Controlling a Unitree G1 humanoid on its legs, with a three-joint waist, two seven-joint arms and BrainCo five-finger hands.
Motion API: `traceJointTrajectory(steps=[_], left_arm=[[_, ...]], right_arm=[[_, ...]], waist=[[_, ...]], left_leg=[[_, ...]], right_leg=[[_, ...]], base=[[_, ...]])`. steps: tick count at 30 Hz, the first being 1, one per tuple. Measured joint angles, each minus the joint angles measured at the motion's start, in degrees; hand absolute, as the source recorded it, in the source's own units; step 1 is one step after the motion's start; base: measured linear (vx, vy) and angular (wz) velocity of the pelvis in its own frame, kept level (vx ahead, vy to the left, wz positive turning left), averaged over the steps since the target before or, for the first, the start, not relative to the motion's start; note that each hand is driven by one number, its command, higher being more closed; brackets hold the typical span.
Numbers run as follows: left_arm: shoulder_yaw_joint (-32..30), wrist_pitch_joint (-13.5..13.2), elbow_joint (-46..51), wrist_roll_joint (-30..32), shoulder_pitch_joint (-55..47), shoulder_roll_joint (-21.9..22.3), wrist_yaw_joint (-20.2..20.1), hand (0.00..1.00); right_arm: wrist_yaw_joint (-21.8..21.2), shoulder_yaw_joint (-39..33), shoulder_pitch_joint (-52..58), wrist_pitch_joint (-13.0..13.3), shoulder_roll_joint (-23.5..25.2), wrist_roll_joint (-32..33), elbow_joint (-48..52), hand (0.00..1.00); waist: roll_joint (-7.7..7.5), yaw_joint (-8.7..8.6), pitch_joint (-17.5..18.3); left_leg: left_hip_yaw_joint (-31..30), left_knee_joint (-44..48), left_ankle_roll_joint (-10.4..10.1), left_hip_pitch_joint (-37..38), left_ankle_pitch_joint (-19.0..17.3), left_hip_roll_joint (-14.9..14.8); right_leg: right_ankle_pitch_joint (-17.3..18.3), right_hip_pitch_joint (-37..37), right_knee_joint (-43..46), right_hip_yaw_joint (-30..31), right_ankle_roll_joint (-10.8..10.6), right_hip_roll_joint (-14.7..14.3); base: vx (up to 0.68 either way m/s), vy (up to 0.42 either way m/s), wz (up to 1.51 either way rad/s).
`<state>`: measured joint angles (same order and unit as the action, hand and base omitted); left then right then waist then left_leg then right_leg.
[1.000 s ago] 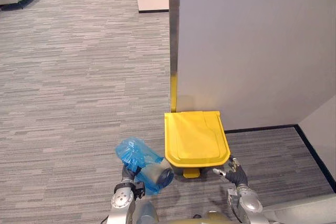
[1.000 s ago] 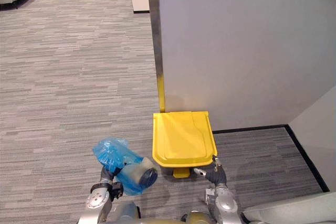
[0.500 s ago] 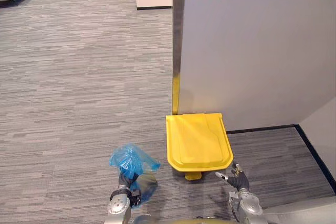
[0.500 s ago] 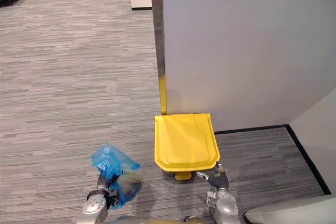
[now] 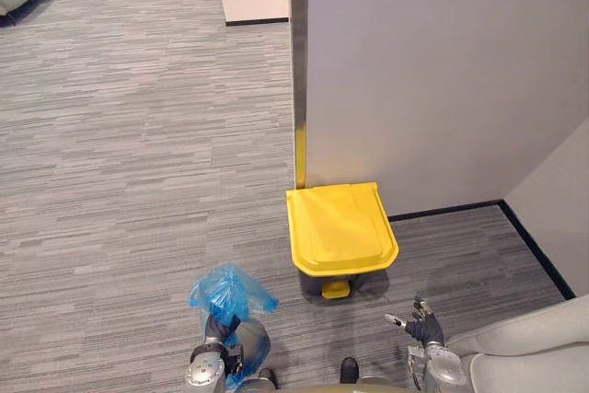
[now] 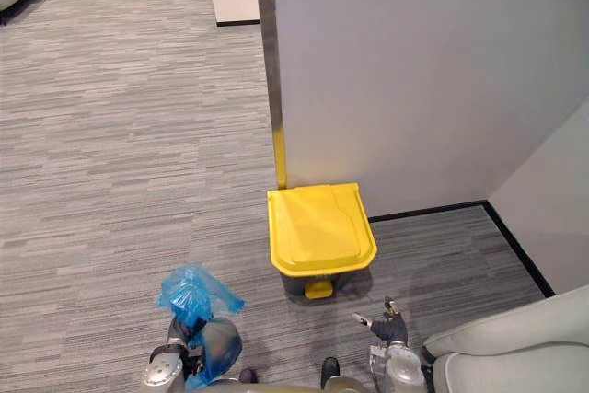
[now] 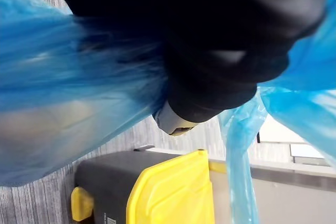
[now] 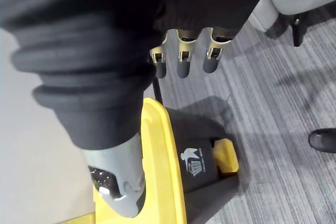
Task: Gather rubbish on tea table into small bin, then transfer packed bag to large trash can.
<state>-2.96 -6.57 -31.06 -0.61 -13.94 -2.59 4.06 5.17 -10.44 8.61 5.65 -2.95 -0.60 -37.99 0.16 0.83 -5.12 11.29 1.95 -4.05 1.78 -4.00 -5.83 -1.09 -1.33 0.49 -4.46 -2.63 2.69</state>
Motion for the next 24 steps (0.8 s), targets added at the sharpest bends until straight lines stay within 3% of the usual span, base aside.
traceJointTrajectory(steps=[4,8,10,13,16,17,19,20,21,22,23,24], left_arm=[[-0.1,0.0,0.1,0.0,-0.9,-0.6,0.1,1.0],[-0.2,0.0,0.4,-0.3,-0.1,-0.6,0.0,1.0],[0.5,0.3,5.0,-1.0,1.4,-0.5,-0.1,1.0],[3.7,-2.1,9.6,-9.8,5.9,0.4,0.8,1.0],[5.9,-2.9,11.7,-10.3,9.3,1.0,2.4,1.0],[6.4,-2.9,12.0,-10.3,10.0,1.2,2.6,1.0],[5.6,-3.7,10.5,-10.3,10.3,-0.6,3.0,1.0],[4.4,-3.9,6.7,-9.3,10.6,-1.3,2.9,1.0],[2.1,-2.1,2.7,-6.4,10.7,-1.7,2.5,1.0],[1.6,-2.0,1.1,-6.7,10.3,-1.7,2.1,1.0],[0.5,-1.2,-1.7,-7.3,9.6,-1.6,1.8,1.0],[0.7,-1.0,-1.7,-7.3,9.5,-1.7,1.6,1.0]], right_arm=[[0.1,0.0,-1.0,0.0,0.0,0.0,0.0,0.0],[0.2,0.1,-2.7,-0.7,0.0,0.0,0.1,0.0],[0.3,0.3,-3.6,-0.7,0.0,-0.1,0.2,0.0],[1.1,1.1,-4.0,-0.6,0.1,-0.1,0.4,0.0],[1.5,1.4,-4.9,-0.6,0.4,0.1,0.7,0.0],[1.7,1.2,-3.9,-0.6,0.8,0.1,1.2,0.0],[2.3,0.7,-3.8,-0.7,1.0,0.4,1.4,0.0],[2.4,-0.8,-4.0,-0.8,0.9,1.1,1.4,0.0],[2.6,-1.7,-4.0,-0.9,0.4,2.4,1.5,0.0],[2.7,-2.1,-4.0,-0.9,0.2,2.6,1.5,0.0],[3.2,-2.8,-4.5,-1.1,-1.2,2.9,2.4,0.0],[3.3,-2.9,-4.6,-1.1,-1.8,2.9,3.5,0.0]], waist=[[-0.21,0.1,0.1],[-0.25,0.11,0.0],[-0.29,0.24,-0.1],[-0.21,0.0,-0.6],[-0.22,-0.77,-3.8],[-0.23,-1.26,-5.5],[-1.02,-0.9,-6.4],[-1.4,-0.85,-6.6],[-1.79,-0.97,-6.9],[-1.97,-1.01,-7.0],[-1.31,-0.94,-7.8],[-0.18,-0.31,-8.4]], left_leg=[[1.3,1.1,0.4,-0.1,-0.2,0.0],[2.3,3.9,1.1,-0.9,-2.0,-0.1],[2.9,6.0,1.4,-1.4,-4.2,-0.3],[3.0,11.5,2.3,-3.0,-7.9,-0.2],[2.9,14.7,4.4,-0.5,-11.7,-0.4],[2.8,16.7,5.0,0.8,-13.6,-0.2],[2.7,20.7,5.1,0.9,-16.5,-0.7],[2.8,22.6,4.9,0.1,-18.0,-0.9],[2.7,25.1,4.7,0.2,-19.9,-0.8],[2.4,26.3,4.4,0.3,-20.8,-0.7],[1.1,29.4,3.6,0.9,-23.9,-1.5],[0.9,29.5,3.2,1.1,-24.4,-2.0]], right_leg=[[-0.2,-0.9,0.7,1.9,-0.5,-0.5],[-0.5,-1.8,1.3,3.7,-0.2,-0.6],[0.3,-2.6,2.8,4.6,-0.9,-0.7],[4.5,-6.6,12.8,5.0,-1.8,0.4],[6.9,-13.3,31.1,3.4,-4.3,1.9],[10.0,-15.6,35.9,1.7,-3.0,2.5],[10.5,-19.5,31.6,-0.1,-2.5,2.4],[8.0,-20.7,22.9,-2.6,-3.6,2.5],[6.0,-21.1,16.6,-5.5,-4.0,3.0],[6.2,-21.0,15.9,-6.3,-4.0,3.2],[3.8,-20.3,17.2,-6.1,-3.0,2.8],[3.9,-20.4,18.0,-6.2,-3.2,2.3]], base=[[0.14,0.02,-0.24],[0.12,0.034,-0.26],[0.05,0.059,-0.22],[-0.02,0.067,-0.1],[-0.05,0.082,-0.07],[-0.01,0.064,-0.08],[0.05,0.011,-0.04],[0.11,-0.049,0.2],[0.14,-0.079,0.28],[0.29,-0.144,0.38],[0.3,-0.119,0.23],[0.37,-0.119,0.23]])
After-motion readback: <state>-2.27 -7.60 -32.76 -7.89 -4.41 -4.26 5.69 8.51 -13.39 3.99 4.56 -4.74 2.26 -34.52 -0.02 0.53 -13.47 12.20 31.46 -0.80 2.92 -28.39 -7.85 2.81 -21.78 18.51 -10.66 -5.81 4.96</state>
